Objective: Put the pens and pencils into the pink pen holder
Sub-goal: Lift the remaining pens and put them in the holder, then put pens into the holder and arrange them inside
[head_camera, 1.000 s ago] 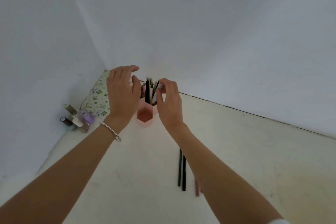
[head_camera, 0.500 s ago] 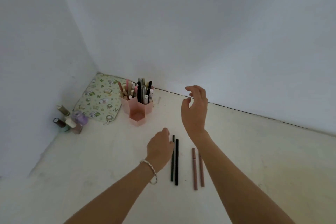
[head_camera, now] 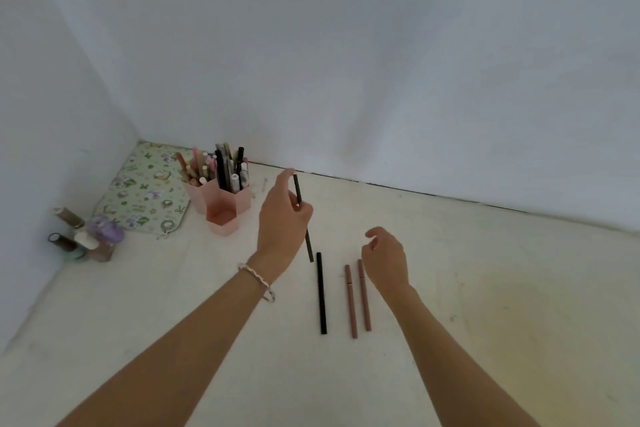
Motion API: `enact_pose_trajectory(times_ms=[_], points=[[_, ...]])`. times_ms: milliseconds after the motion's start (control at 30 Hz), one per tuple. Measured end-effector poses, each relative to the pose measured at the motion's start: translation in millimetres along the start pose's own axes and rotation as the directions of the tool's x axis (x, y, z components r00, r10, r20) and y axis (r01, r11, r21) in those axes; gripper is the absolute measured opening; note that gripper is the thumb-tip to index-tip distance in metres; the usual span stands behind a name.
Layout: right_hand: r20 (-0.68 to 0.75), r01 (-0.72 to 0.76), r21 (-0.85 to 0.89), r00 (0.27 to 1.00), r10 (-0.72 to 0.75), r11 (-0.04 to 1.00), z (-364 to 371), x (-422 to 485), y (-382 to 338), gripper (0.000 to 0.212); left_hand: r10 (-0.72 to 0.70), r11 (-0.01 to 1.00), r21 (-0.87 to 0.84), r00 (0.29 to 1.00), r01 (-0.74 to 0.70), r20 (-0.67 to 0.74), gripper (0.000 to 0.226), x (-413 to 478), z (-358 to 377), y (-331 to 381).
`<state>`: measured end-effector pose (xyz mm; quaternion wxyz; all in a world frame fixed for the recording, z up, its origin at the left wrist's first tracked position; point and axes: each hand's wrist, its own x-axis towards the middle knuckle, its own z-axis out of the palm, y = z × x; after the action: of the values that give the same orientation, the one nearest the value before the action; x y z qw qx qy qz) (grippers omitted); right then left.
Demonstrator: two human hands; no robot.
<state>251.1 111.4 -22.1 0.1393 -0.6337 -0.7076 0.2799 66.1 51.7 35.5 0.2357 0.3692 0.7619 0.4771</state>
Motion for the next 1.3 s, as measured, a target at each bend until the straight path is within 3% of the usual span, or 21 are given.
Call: enact_pose_trajectory(times_ms=[100,300,433,600,833,967,1133,1300], points=[[0.163,-0.039,-0.178,0.984,0.068,0.983,5,-9,16,0.034,0.123,0.988,-0.087,0.991,-0.127,-0.045,0.065,11,-6,22],[0.183,0.046,-0.272,0.983,0.004,0.961,9,-17,17,0.033,0.19,0.977,-0.081,0.98,-0.195,-0.064,0.063,7,-14,24],[-0.078,0.138,-0.014,0.987,-0.138,0.99,-17,5,-28,0.03,0.222,0.974,0.018,0.948,-0.224,-0.227,0.056,25,-51,12],[-0.297,0.384,0.297,0.907,-0.297,0.874,-34,11,-89,0.038,0.28,0.941,0.288,0.886,-0.178,-0.368,0.043,61,-95,-11],[-0.378,0.538,0.392,0.833,-0.403,0.746,-19,5,-135,0.039,0.446,0.736,0.647,0.862,-0.199,-0.241,0.037,88,-101,-39],[-0.383,0.57,0.427,0.817,-0.431,0.702,1,4,-158,0.035,0.509,0.638,0.736,0.841,-0.228,-0.181,0.016,89,-99,-49],[-0.348,0.613,0.468,0.79,-0.505,0.637,37,10,-198,0.031,0.573,0.727,0.633,0.742,-0.264,-0.349,0.023,91,-116,-40],[-0.219,0.649,0.337,0.758,-0.614,0.682,76,18,-206,0.025,0.489,0.837,0.477,0.756,-0.267,-0.435,0.029,90,-140,-23]])
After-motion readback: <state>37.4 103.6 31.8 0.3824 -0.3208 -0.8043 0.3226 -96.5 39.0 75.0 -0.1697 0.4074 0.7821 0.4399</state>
